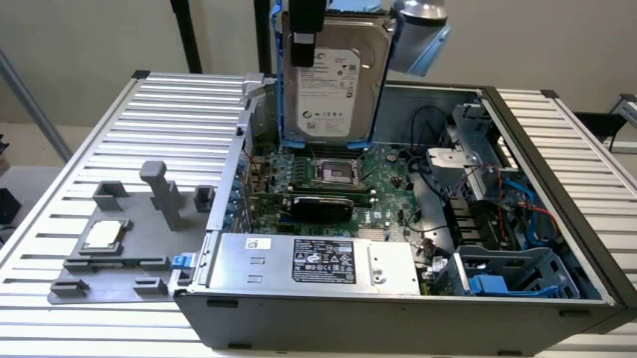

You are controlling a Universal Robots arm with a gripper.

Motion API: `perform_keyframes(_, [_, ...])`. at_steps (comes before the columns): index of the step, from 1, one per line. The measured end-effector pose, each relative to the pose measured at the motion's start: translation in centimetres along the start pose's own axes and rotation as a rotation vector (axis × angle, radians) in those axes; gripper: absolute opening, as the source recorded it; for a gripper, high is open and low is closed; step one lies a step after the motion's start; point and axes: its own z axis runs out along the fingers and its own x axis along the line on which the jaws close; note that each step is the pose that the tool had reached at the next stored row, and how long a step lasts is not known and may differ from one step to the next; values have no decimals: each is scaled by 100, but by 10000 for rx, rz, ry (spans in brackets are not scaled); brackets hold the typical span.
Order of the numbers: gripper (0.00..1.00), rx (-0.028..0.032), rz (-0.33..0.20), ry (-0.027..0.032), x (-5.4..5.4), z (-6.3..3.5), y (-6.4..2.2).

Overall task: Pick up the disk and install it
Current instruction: 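Pick up the disk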

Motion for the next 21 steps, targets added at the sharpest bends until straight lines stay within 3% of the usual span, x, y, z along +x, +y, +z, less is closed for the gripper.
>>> perform_keyframes(13, [33,0,-1,0,253,-18,-579])
perform_keyframes(21, [33,0,1,0,445,-24,-877])
